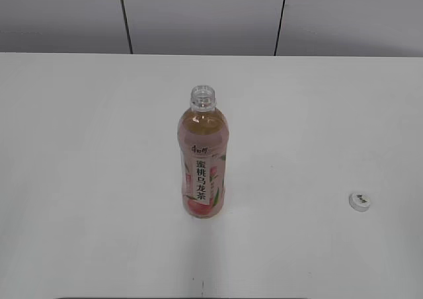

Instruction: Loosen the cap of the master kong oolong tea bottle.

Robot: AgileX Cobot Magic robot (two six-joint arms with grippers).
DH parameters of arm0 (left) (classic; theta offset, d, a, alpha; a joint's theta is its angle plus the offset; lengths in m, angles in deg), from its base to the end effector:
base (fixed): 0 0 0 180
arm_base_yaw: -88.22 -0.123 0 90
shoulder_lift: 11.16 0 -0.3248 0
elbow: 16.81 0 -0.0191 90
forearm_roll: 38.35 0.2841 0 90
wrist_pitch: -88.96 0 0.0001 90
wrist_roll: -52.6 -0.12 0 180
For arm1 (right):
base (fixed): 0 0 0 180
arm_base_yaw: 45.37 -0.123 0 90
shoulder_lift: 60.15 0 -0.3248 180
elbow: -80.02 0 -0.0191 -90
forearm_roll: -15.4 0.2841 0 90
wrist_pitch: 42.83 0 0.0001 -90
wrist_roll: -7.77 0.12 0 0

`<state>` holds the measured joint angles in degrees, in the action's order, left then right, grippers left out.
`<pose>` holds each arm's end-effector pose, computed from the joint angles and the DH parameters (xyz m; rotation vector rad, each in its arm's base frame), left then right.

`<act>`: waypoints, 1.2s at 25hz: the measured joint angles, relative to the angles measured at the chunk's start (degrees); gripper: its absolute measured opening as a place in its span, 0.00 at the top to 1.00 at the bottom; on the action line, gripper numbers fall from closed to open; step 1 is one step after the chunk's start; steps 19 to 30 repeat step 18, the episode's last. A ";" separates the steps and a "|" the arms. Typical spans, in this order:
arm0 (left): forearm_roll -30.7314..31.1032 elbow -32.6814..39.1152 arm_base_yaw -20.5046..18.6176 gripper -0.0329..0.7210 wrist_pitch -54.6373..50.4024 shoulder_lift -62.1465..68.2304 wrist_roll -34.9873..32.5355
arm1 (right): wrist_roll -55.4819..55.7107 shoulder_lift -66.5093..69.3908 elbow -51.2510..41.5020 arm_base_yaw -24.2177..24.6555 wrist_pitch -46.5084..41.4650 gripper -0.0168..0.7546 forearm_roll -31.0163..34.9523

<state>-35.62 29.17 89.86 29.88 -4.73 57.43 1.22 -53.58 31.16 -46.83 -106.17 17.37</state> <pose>0.0024 0.0048 0.3039 -0.0574 1.9442 -0.0189 0.0054 0.0038 0.2793 -0.1476 2.0672 -0.0132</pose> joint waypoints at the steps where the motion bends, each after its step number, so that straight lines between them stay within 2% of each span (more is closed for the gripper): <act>1: 0.00 0.00 0.00 0.30 0.00 0.00 0.00 | 0.00 0.00 0.00 0.00 0.00 0.30 0.00; 30: 0.00 0.00 0.00 0.33 0.00 0.00 0.00 | 0.01 0.00 0.00 0.00 0.00 0.30 0.00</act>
